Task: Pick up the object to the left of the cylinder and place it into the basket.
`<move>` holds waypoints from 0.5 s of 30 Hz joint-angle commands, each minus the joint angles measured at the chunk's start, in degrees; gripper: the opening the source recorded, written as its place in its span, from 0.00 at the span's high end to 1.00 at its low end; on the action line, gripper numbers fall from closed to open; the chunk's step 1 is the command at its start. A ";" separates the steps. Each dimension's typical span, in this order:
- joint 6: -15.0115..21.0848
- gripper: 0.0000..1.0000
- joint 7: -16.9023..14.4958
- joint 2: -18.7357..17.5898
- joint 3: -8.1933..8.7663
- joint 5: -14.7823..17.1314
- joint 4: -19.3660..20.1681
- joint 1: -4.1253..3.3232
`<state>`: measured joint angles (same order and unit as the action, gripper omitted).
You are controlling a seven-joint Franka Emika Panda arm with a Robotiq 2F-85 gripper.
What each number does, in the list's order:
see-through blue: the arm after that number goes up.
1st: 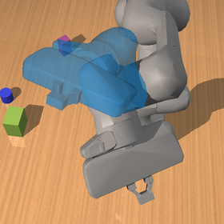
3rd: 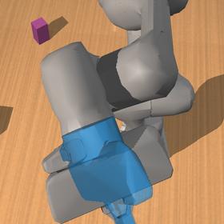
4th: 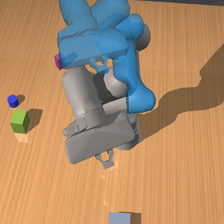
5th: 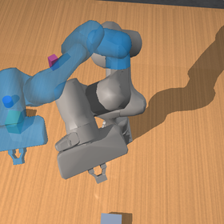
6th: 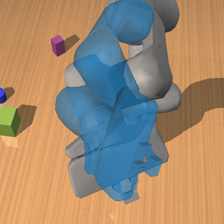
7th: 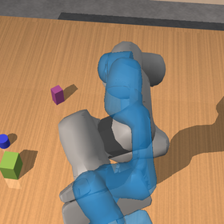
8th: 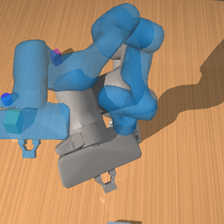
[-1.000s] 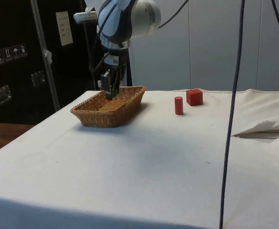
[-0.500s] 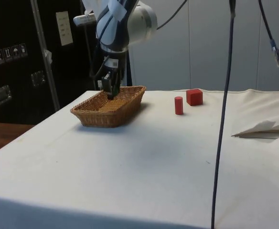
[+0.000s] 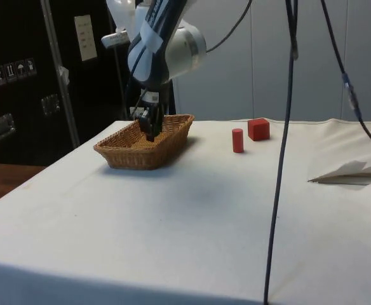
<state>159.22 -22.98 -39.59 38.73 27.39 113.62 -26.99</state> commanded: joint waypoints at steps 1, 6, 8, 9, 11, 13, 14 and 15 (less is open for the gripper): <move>0.80 1.00 -1.26 -0.23 -1.72 1.20 -0.80 1.49; 0.74 1.00 -3.21 -3.84 -1.55 5.04 -3.32 2.01; 0.46 1.00 -3.95 -4.76 -0.69 6.59 -4.01 1.32; 0.40 1.00 -4.07 -4.93 -0.46 6.88 -4.13 1.15; 0.40 1.00 -4.07 -5.04 -0.34 6.93 -4.24 1.09; 0.34 1.00 -3.90 -5.16 -0.29 6.93 -4.35 1.03; 0.34 1.00 -3.84 -5.21 -0.17 6.88 -4.47 0.97; 0.34 1.00 -3.78 -5.21 -0.11 6.88 -4.47 0.92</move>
<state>159.22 -26.53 -45.03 38.85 34.03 109.15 -26.18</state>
